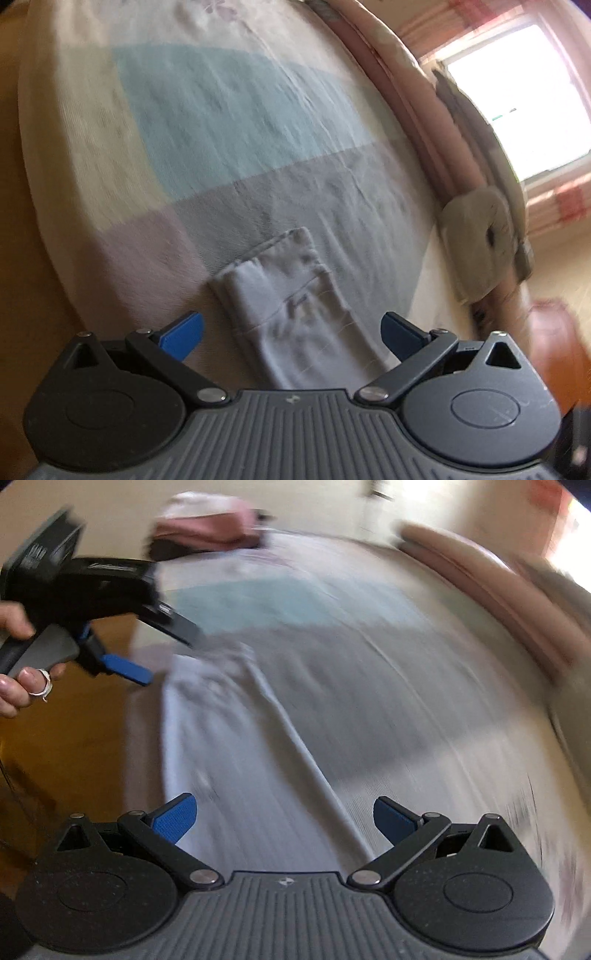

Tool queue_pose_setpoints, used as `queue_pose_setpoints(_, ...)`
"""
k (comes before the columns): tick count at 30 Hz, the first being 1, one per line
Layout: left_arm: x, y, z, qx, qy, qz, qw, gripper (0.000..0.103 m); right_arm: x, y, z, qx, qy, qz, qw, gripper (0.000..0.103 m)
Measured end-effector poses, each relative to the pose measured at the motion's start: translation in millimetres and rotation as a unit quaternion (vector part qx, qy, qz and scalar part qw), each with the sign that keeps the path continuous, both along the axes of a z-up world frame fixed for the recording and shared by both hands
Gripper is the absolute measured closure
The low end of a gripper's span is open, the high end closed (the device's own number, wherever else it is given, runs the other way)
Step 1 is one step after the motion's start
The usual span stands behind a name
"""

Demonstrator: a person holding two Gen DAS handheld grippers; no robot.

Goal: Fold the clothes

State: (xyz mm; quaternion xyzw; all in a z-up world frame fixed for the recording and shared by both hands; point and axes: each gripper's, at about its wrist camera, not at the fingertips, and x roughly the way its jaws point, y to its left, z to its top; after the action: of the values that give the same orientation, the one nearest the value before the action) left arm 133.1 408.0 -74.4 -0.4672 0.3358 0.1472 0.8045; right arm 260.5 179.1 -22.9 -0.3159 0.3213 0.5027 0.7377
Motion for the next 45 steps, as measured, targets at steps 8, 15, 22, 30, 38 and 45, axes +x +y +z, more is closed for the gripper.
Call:
queue_pose_setpoints(8,-11,11,10,0.008,-0.003,0.012,0.9999,0.001,-29,89,-21,-0.037,-0.041,0.117,0.992,0.000)
queue_pose_setpoints(15,-6,16,2,-0.015,-0.015,0.016,0.9996,0.001,-38,111,-37,-0.072,-0.089,0.134,0.984,0.000)
queue_pose_setpoints(22,1,17,-9,-0.047,-0.029,0.014,0.9983,0.001,-43,115,-39,-0.094,-0.126,0.143,0.977,0.000)
queue_pose_setpoints(30,10,10,-18,-0.075,-0.030,0.007,0.9967,0.001,-51,111,-39,-0.091,-0.197,0.144,0.966,0.000)
queue_pose_setpoints(38,20,6,-28,-0.121,-0.043,-0.001,0.9917,0.001,-35,104,-27,-0.076,-0.177,0.113,0.975,0.000)
queue_pose_setpoints(45,22,8,-27,-0.132,-0.071,0.015,0.9886,0.001,-34,96,-24,-0.063,-0.155,0.122,0.978,0.000)
